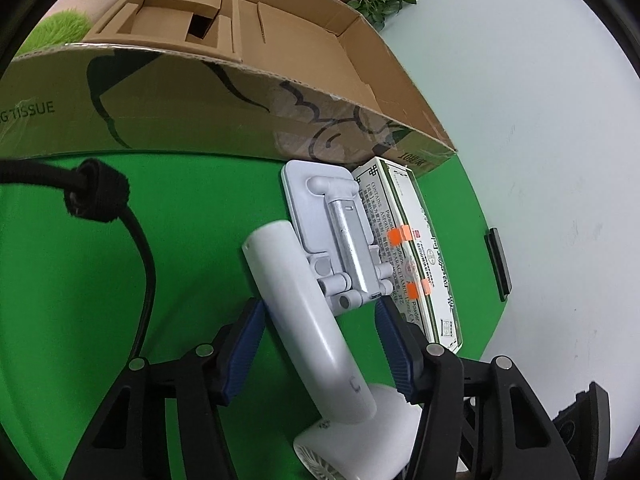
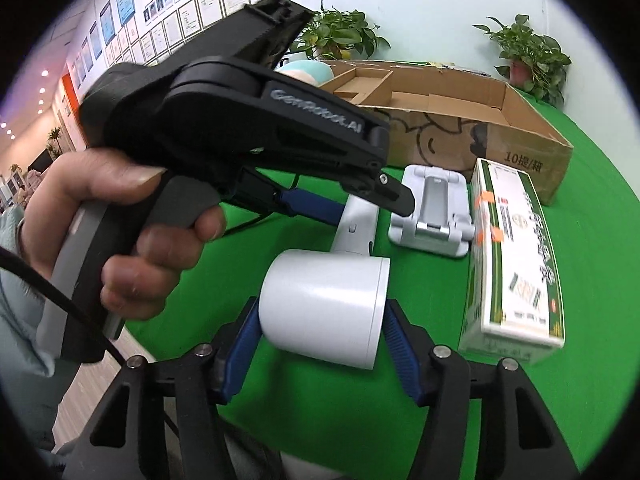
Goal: Organize objects
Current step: 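Close the left gripper on the hair dryer handle, then lift the hair dryer with the left gripper toward the box, then lower the hair dryer into the box beside the insert tray and open both grippers, then move both grippers back to the white phone stand beside the box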
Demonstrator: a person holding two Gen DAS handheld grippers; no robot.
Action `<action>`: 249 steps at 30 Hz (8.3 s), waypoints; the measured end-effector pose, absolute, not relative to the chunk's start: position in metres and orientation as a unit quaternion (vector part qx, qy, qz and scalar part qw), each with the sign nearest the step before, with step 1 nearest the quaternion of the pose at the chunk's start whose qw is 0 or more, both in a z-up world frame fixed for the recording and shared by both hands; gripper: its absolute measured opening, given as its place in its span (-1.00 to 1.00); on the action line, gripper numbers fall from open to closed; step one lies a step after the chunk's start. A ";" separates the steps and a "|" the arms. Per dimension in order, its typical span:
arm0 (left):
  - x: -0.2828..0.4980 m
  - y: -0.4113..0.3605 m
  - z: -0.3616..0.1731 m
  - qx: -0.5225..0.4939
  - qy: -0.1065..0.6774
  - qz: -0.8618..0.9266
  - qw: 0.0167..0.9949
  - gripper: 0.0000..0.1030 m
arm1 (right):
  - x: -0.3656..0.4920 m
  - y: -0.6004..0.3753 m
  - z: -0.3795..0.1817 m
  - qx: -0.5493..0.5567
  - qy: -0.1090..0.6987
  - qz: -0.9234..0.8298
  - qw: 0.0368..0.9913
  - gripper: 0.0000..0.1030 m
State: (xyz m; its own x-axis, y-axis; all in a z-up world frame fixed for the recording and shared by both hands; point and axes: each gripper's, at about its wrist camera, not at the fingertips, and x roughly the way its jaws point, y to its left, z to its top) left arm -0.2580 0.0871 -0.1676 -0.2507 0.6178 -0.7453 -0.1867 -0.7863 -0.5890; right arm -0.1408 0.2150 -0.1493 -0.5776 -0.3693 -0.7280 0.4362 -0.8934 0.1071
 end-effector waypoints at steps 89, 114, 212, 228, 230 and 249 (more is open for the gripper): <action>-0.430 0.085 0.033 -0.415 -0.115 0.867 0.253 -0.46 | -0.321 0.216 -0.060 0.337 0.023 -0.921 0.193 0.11; -0.546 0.090 -0.118 -0.555 -0.099 0.806 0.179 -0.43 | -0.408 0.222 -0.136 0.512 -0.061 -0.818 0.257 0.12; -0.252 0.057 -0.115 -0.425 -0.124 0.873 0.206 0.44 | -0.203 0.260 -0.145 0.355 0.008 -0.907 0.224 0.99; -0.259 0.046 -0.120 -0.427 -0.134 0.871 0.201 0.44 | -0.193 0.229 -0.156 0.371 0.019 -0.883 0.287 0.99; -0.260 0.047 -0.122 -0.429 -0.133 0.870 0.202 0.44 | -0.191 0.231 -0.155 0.367 0.022 -0.888 0.276 0.99; -0.272 0.031 -0.132 -0.432 -0.150 0.867 0.198 0.44 | -0.247 0.229 -0.156 0.415 0.031 -0.886 0.202 0.98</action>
